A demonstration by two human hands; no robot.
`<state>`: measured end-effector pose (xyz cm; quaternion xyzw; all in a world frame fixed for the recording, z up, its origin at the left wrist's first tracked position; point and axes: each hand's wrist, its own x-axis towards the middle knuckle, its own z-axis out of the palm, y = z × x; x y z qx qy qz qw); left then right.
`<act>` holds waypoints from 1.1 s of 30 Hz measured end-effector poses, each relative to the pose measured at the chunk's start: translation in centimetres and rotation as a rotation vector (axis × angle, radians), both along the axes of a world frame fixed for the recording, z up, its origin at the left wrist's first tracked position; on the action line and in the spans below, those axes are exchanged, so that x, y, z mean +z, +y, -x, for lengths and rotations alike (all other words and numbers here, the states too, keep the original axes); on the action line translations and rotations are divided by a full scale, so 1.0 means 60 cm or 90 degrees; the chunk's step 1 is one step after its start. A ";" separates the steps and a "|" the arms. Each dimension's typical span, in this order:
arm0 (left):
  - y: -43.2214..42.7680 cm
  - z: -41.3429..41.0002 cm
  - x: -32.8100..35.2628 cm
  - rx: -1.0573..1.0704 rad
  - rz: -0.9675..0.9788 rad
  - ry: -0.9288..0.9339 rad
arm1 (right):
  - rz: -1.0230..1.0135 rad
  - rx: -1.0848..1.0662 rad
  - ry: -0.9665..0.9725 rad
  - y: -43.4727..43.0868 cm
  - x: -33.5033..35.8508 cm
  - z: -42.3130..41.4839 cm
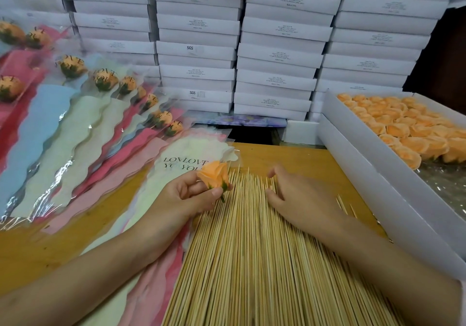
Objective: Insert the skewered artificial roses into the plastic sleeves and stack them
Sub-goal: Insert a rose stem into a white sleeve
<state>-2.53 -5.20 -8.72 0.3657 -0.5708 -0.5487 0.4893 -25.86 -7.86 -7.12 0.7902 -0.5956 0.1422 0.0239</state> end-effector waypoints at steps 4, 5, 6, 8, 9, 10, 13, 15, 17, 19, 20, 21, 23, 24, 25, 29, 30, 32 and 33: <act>0.000 0.002 0.000 -0.003 0.007 -0.017 | -0.021 0.010 -0.008 0.003 -0.006 -0.004; 0.000 0.002 0.000 -0.001 0.007 -0.019 | -0.022 0.010 -0.012 0.002 -0.007 -0.004; -0.001 0.001 -0.001 -0.001 0.009 -0.022 | -0.020 0.010 -0.017 0.001 -0.007 -0.003; -0.001 -0.001 -0.002 -0.006 0.013 -0.034 | -0.017 0.012 -0.022 0.000 -0.007 -0.002; -0.001 -0.001 -0.002 -0.007 0.014 -0.036 | -0.017 0.013 -0.023 0.000 -0.008 -0.002; -0.002 -0.002 -0.003 -0.008 0.012 -0.035 | -0.018 0.013 -0.025 0.000 -0.008 -0.002; -0.003 -0.002 -0.004 -0.009 0.012 -0.038 | -0.022 0.016 -0.035 -0.001 -0.010 -0.002; -0.004 -0.002 -0.005 -0.010 0.011 -0.037 | -0.018 0.018 -0.037 -0.001 -0.011 -0.003; -0.004 -0.001 -0.003 -0.017 0.011 -0.037 | -0.011 0.020 -0.034 -0.002 -0.011 -0.003; -0.004 -0.001 -0.002 -0.025 0.013 -0.041 | -0.008 0.022 -0.028 -0.002 -0.012 -0.003; -0.004 -0.001 -0.002 -0.027 0.013 -0.041 | -0.011 0.024 -0.024 -0.002 -0.012 -0.003; -0.004 -0.001 -0.002 -0.027 0.013 -0.041 | -0.016 0.026 -0.021 -0.002 -0.011 -0.003; -0.005 -0.002 -0.003 -0.026 0.013 -0.039 | -0.023 0.026 -0.017 -0.002 -0.010 -0.002; -0.005 -0.002 -0.004 -0.026 0.013 -0.038 | -0.024 0.026 -0.016 -0.001 -0.009 -0.002; -0.005 -0.002 -0.005 -0.025 0.012 -0.037 | -0.023 0.026 -0.015 -0.001 -0.009 -0.002; -0.004 -0.002 -0.004 -0.023 0.018 -0.045 | -0.012 0.021 -0.021 0.000 -0.006 -0.004; -0.004 -0.002 -0.004 -0.023 0.019 -0.045 | -0.010 0.021 -0.024 0.000 -0.006 -0.003; -0.005 -0.002 -0.004 -0.026 0.020 -0.045 | -0.008 0.022 -0.024 0.000 -0.005 -0.003; -0.005 -0.002 -0.004 -0.026 0.021 -0.045 | -0.009 0.023 -0.021 0.000 -0.005 -0.003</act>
